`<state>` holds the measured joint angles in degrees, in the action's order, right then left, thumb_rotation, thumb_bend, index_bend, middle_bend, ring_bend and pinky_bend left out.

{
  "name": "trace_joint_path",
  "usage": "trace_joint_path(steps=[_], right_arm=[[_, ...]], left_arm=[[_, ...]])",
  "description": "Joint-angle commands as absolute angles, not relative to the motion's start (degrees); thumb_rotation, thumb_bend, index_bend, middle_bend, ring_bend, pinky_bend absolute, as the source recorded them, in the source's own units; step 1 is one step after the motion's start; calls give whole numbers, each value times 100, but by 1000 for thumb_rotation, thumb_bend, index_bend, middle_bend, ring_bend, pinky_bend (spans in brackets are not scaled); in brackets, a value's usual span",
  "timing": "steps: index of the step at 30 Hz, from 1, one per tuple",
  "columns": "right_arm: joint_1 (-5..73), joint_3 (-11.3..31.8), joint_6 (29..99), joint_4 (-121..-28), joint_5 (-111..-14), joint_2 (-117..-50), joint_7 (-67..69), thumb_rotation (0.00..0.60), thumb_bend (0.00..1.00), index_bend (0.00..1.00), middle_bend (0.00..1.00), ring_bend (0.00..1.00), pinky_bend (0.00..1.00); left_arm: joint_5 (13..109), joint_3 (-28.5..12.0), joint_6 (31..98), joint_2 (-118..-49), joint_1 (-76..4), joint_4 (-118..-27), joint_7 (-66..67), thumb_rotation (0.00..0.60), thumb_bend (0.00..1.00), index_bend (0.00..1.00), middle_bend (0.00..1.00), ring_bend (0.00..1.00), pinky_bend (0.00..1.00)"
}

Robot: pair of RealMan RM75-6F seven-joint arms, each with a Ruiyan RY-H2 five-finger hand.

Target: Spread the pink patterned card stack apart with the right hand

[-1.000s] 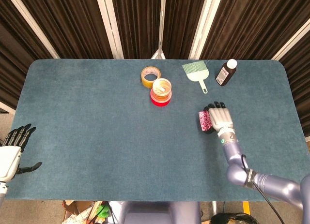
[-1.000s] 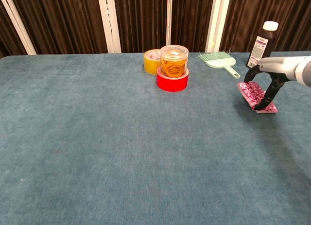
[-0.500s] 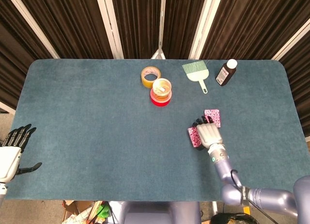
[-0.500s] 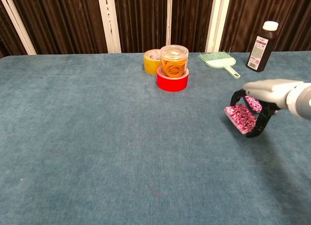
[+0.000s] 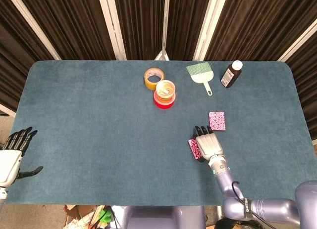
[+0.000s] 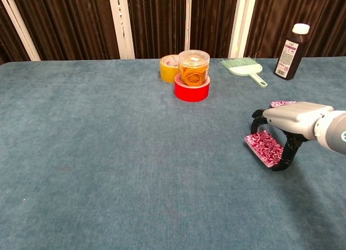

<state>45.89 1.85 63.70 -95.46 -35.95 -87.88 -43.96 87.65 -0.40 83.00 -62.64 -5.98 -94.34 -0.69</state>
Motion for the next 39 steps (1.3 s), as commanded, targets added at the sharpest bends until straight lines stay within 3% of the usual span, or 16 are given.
trace_joint_path(steps=[1,6,14,24,39], right_arm=[[4580,173,6379,-9565,-3579,-8799,-4440,600,328,230,0,0,0],[4567,169,6384,-9621,-3607,-8796,-4481,600,328,120,0,0,0],[4583,192,6549,-9872,-3703,-8677,-4671,600,325,31,0,0,0],[4630,462,6603,-9761,-3513,-8275,-4710,600,325,28,0,0,0],[4870,796,5643,-8447,-2303,-8241,-4602,600,325,29,0,0,0]], left_arm=[[8760,-41,8299,-6264,-598,-9437,-65,600,0,0,0,0,37],[8750,-49,8310,-6267,-594,-9436,-69,600,0,0,0,0,37],[8735,-58,8320,-6263,-590,-9437,-89,600,0,0,0,0,37],[8698,-68,8298,-6261,-595,-9444,-83,600,0,0,0,0,37],[8563,-93,8180,-6263,-628,-9488,-36,600,0,0,0,0,37]])
